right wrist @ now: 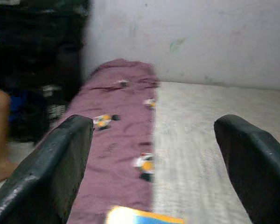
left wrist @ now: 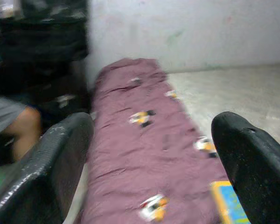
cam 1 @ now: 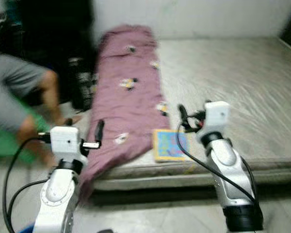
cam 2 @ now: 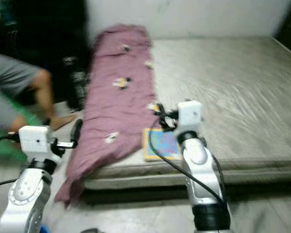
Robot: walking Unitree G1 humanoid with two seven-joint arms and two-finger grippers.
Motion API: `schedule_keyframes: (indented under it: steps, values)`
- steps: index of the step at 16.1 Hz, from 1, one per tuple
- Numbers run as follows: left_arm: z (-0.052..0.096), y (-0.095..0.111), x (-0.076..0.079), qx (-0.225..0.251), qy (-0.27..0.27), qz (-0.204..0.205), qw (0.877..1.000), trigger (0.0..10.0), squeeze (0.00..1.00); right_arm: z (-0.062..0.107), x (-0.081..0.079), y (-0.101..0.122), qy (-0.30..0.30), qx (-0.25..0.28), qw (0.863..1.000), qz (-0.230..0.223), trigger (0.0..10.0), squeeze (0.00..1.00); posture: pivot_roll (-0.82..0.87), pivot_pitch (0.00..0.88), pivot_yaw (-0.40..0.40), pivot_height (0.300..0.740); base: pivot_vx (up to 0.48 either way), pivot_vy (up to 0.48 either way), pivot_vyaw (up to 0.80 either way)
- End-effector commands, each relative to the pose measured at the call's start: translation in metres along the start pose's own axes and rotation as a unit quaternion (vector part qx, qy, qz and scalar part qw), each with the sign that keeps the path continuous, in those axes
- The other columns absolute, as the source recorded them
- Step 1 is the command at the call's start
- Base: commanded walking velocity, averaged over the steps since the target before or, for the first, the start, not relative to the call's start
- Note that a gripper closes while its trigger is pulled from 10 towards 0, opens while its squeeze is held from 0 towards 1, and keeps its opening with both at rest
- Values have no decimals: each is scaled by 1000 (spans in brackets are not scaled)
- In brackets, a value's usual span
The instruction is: Clean up the room
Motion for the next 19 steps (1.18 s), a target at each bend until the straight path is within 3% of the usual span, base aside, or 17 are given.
schedule_keyframes:
  steps: [1,3,5,10,12,16,19]
  values:
    - [-1,5,8,10,-14,11,1000,10000,0,3,20,-3,-34,-6,999,12,10000,0,-44,0,-2,740,345,0,0]
    - [-1,5,8,9,-14,10,1000,10000,0,1,19,-7,-40,-14,998,36,10000,0,-44,0,-2,740,339,0,0]
    - [-2,4,7,9,-11,7,1000,10000,0,2,8,-14,-20,-29,998,-47,10000,0,-37,0,-5,740,293,0,0]
    - [-8,1,5,-4,22,2,1000,10000,0,-2,5,-11,-12,-17,1000,14,10000,0,-36,0,-14,740,0,0,0]
    - [-11,5,6,9,12,-9,1000,10000,0,-5,3,-8,-13,-11,999,30,10000,0,-46,0,-24,740,0,0,800]
    - [-10,3,6,1,20,-5,1000,10000,0,-3,-2,-10,-20,-9,999,31,10000,0,-37,0,-14,740,0,0,800]
    - [-8,1,12,-4,11,-1,1000,10000,0,2,8,-12,-44,-11,999,25,10000,0,-37,0,-16,740,0,0,744]
Point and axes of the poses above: a point about 5 cm out from each wrist's last joint towards the gripper, its own z axis pointing back from the gripper into the wrist, its own y axis along the axis of the wrist's last joint, x = y × z, the point moved 4 cm from there along -z, pointing out of the wrist towards the gripper, and after that the axes turned 7 degrees about -z, right-handed, at the moved point
